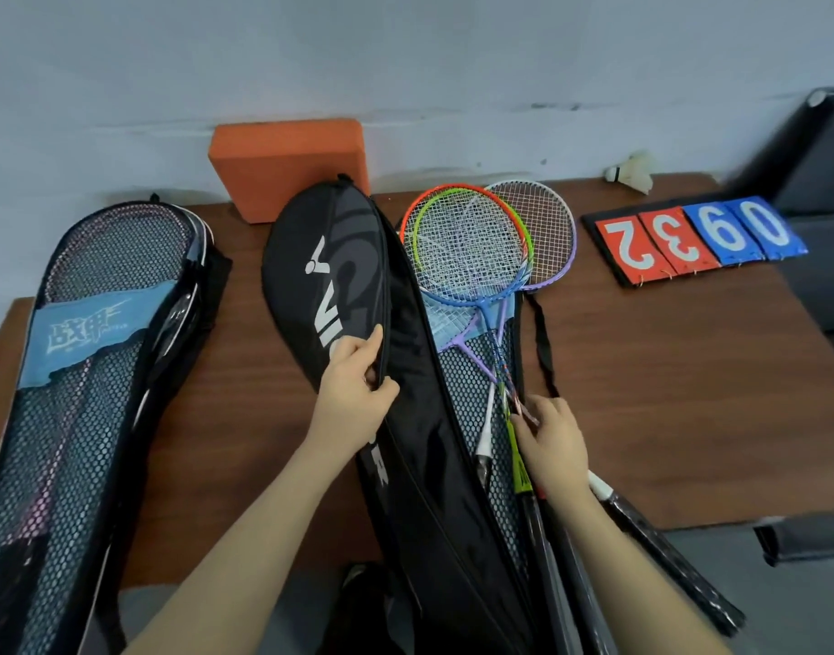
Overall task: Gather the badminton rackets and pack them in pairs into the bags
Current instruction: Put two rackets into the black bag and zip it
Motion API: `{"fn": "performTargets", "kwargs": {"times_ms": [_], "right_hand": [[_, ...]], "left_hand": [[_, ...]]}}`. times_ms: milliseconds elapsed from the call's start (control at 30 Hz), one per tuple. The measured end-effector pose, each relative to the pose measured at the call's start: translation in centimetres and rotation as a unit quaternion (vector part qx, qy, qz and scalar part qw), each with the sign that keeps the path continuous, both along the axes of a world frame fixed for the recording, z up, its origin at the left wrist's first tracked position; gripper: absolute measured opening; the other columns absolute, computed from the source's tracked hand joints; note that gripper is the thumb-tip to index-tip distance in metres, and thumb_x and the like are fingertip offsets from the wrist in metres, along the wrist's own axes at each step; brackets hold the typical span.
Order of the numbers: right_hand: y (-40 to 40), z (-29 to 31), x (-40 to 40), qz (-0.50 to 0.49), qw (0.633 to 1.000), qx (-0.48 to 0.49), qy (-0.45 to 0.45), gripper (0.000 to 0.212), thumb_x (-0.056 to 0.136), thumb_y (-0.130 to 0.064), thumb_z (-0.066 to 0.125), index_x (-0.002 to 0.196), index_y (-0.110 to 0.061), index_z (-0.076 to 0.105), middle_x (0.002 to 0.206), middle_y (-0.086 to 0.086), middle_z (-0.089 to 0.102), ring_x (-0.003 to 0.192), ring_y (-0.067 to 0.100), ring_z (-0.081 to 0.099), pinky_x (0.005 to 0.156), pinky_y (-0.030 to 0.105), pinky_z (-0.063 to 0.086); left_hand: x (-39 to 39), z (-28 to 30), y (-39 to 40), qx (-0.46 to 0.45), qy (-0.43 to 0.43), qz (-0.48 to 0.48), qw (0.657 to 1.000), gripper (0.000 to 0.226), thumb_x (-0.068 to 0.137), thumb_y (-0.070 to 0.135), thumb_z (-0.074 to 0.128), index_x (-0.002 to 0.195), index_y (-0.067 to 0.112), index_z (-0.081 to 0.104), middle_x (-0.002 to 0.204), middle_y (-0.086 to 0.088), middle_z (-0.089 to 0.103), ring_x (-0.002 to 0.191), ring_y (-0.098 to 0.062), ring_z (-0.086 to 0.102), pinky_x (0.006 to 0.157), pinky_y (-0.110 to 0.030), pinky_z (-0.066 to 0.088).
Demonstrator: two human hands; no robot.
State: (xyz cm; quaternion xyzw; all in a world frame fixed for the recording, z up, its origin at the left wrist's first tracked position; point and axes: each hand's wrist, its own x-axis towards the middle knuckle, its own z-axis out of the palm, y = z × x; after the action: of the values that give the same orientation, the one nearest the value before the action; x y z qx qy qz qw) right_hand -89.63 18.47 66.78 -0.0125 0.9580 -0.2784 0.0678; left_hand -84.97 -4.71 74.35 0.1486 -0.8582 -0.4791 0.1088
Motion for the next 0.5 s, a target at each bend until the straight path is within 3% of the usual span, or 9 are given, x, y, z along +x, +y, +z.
{"fn": "performTargets", "kwargs": {"times_ms": [267, 500], "right_hand": [[-0.4, -0.1, -0.8, 0.02, 0.997, 0.068, 0.015, 0.019, 0.088, -0.014, 0.054, 0.1, -0.006, 0.067, 0.096, 0.012, 0.056, 0.077, 0.038, 0.056, 0.061, 0.037, 0.041], [-1.0, 0.8, 0.6, -0.005, 0.998, -0.06, 0.029, 0.015, 0.09, -0.014, 0.054, 0.099, -0.007, 0.065, 0.097, 0.009, 0.059, 0.083, 0.028, 0.057, 0.064, 0.028, 0.035]], "left_hand": [[0.7, -0.2, -0.3, -0.011, -0.017, 0.021, 1.0, 0.063, 0.082, 0.001, 0.06, 0.139, 0.015, 0.038, 0.082, 0.007, 0.038, 0.066, -0.006, 0.043, 0.066, -0.007, 0.039], [1.4, -0.4, -1.3, -0.012, -0.022, 0.044, 0.999, 0.064, 0.083, 0.006, 0.06, 0.142, 0.016, 0.034, 0.082, 0.006, 0.038, 0.068, -0.009, 0.044, 0.067, -0.006, 0.039]]}}
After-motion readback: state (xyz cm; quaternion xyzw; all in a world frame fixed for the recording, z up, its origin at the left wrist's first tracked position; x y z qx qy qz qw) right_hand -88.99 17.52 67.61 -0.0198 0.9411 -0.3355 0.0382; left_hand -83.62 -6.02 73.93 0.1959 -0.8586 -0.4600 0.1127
